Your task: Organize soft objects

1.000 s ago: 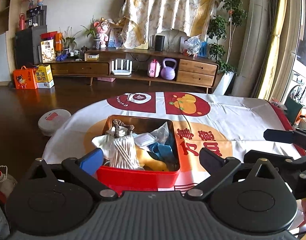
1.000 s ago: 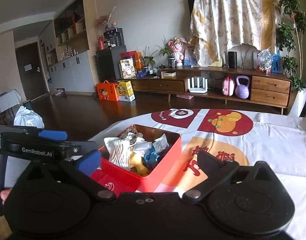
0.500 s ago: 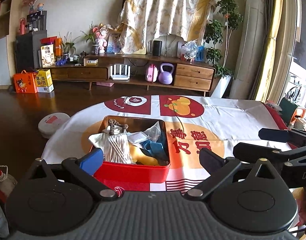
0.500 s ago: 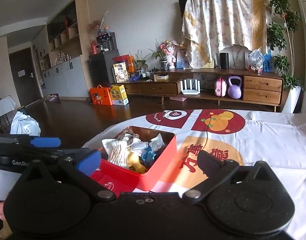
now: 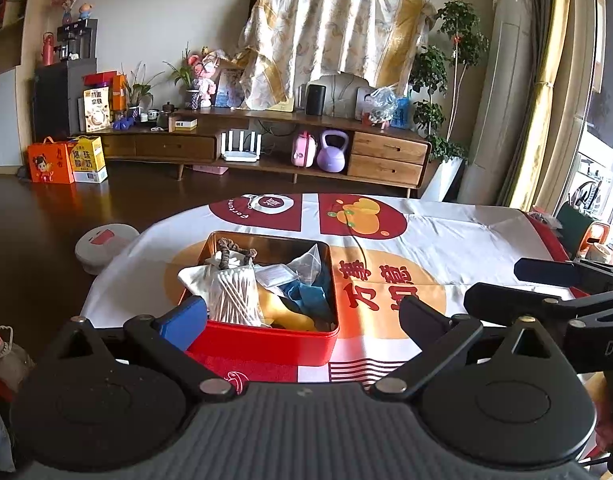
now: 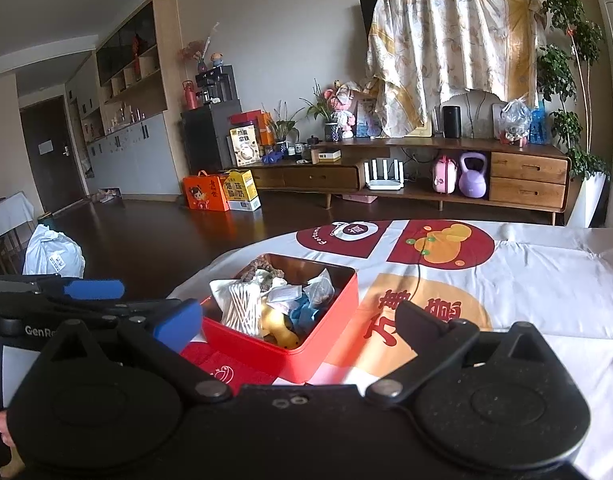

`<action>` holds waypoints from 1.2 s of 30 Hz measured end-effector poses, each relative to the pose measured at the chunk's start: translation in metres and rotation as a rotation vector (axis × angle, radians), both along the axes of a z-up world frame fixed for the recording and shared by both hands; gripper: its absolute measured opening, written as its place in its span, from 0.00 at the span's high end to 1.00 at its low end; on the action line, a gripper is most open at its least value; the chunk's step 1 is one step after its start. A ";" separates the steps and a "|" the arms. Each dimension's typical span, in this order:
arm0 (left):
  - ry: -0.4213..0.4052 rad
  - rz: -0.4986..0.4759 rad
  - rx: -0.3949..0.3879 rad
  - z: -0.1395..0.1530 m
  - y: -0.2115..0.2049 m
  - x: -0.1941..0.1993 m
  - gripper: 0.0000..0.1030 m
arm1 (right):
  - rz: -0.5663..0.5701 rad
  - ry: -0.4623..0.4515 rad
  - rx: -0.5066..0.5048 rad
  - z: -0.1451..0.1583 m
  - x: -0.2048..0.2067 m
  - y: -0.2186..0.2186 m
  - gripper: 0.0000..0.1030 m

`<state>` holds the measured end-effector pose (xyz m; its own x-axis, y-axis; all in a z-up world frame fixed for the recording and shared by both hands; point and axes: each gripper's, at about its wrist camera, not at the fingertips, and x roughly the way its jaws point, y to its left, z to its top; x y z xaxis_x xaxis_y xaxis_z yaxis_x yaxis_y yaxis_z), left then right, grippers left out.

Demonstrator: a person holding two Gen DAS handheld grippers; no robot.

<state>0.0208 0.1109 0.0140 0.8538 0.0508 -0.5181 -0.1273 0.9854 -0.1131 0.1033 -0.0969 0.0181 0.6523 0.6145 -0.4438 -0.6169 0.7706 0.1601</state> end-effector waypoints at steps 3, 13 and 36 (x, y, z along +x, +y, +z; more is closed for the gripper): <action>-0.002 0.001 0.001 0.000 0.000 -0.001 0.00 | -0.003 0.002 0.000 0.000 0.000 0.000 0.00; -0.014 -0.001 -0.019 0.003 0.000 -0.004 0.00 | -0.019 0.008 0.004 0.000 0.002 -0.002 0.00; -0.027 -0.011 -0.027 0.010 -0.002 -0.011 0.00 | -0.027 0.017 0.014 -0.001 0.003 -0.006 0.00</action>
<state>0.0098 0.1086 0.0239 0.8680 0.0275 -0.4958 -0.1130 0.9832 -0.1433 0.1061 -0.1031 0.0170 0.6611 0.6026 -0.4470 -0.5927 0.7848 0.1812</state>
